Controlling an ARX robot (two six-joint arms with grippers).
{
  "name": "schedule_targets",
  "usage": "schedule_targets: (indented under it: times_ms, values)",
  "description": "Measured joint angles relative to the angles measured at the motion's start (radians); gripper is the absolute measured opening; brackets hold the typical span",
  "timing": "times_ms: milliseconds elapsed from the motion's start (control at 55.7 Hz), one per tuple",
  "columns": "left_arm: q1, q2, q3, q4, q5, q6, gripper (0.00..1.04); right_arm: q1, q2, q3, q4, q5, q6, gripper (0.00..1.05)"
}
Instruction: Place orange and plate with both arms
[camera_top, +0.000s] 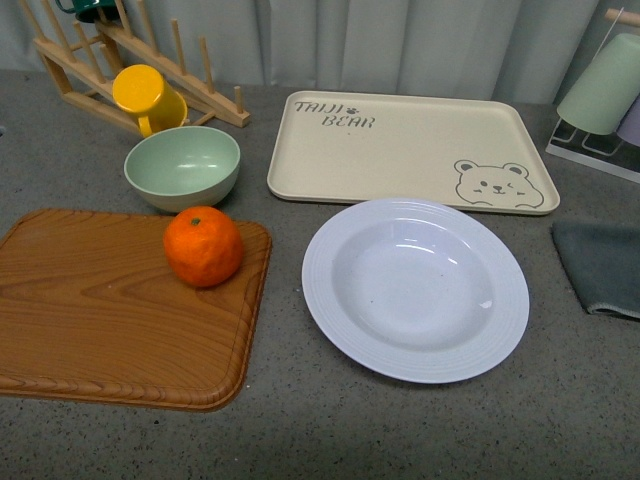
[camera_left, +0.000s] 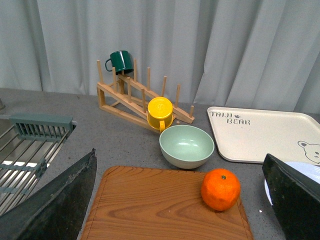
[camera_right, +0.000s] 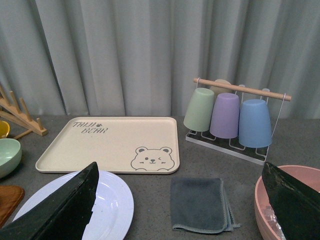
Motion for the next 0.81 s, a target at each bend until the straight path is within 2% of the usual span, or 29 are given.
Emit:
schedule_targets:
  times_ms: [808]
  values:
    - [0.000, 0.000, 0.000, 0.000, 0.000, 0.000, 0.98, 0.000, 0.000, 0.000, 0.000, 0.000, 0.000, 0.96]
